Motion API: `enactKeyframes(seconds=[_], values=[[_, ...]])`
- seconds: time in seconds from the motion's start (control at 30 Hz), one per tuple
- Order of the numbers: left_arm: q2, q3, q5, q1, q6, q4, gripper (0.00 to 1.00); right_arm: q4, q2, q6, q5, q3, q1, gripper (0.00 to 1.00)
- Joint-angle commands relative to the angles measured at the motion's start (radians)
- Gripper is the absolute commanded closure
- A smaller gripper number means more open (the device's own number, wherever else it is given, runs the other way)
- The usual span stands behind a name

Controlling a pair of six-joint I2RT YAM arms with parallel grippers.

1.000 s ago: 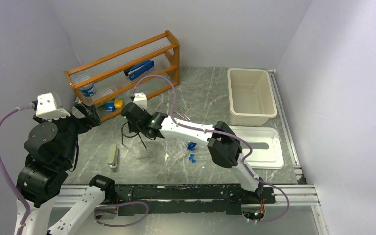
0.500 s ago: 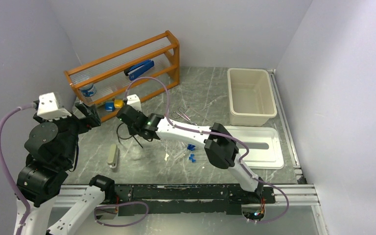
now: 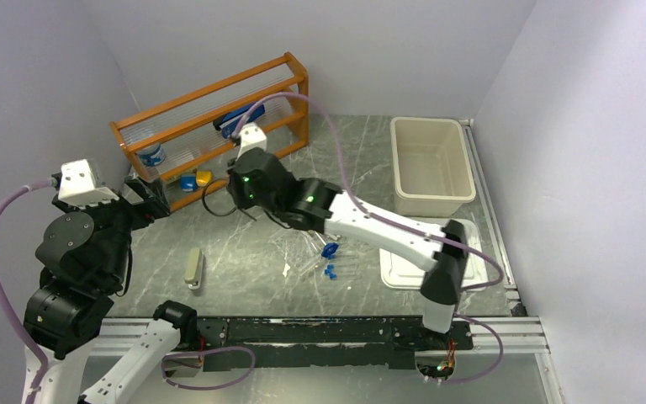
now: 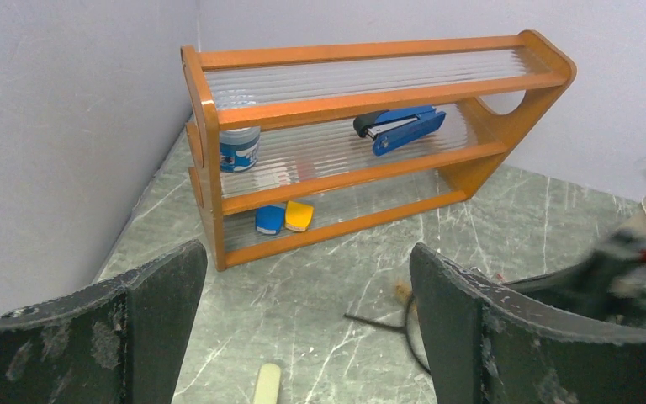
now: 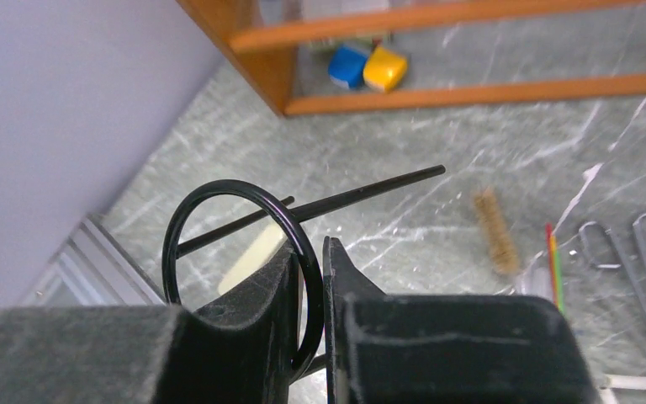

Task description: Organize the chemistry lab equipment

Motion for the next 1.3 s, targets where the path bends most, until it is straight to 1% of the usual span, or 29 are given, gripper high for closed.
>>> enactKeyframes(seconds=[0.0,0.1,0.17,0.2,0.33,0.5,0.6,0.73,0.83,0.93,1.27], values=[[-0.004,0.022,0.022,-0.004,0.009,0.011,0.06,0.035,-0.135,-0.054,0.085,-0.033,-0.038,1.00],[-0.002,0.018,0.053,-0.004,0.006,0.018,0.07,0.020,-0.212,-0.061,0.102,-0.072,-0.121,1.00],[-0.002,0.018,0.060,-0.004,0.003,0.021,0.08,0.020,-0.269,-0.054,0.078,-0.105,-0.228,1.00],[-0.002,0.017,0.059,-0.005,0.000,0.023,0.08,0.027,-0.298,-0.053,0.067,-0.122,-0.258,1.00],[0.012,0.020,0.074,-0.004,-0.006,0.030,0.08,0.030,-0.386,-0.051,0.066,-0.171,-0.474,1.00],[0.027,0.007,0.105,-0.005,-0.018,0.048,0.09,0.021,-0.430,-0.029,0.108,-0.225,-0.686,1.00],[0.029,-0.009,0.129,-0.004,-0.021,0.064,0.09,0.034,-0.435,-0.010,0.142,-0.269,-0.790,1.00],[0.044,-0.020,0.152,-0.005,-0.031,0.065,0.09,0.063,-0.431,0.035,0.135,-0.354,-0.917,1.00],[0.045,-0.030,0.176,-0.005,-0.040,0.068,0.10,0.107,-0.431,0.059,0.103,-0.428,-0.989,1.00],[0.049,-0.042,0.185,-0.005,-0.051,0.073,0.11,0.153,-0.408,0.080,0.008,-0.483,-1.047,1.00],[0.071,-0.042,0.229,-0.005,-0.068,0.076,0.12,0.307,-0.258,0.147,-0.282,-0.577,-1.153,1.00]])
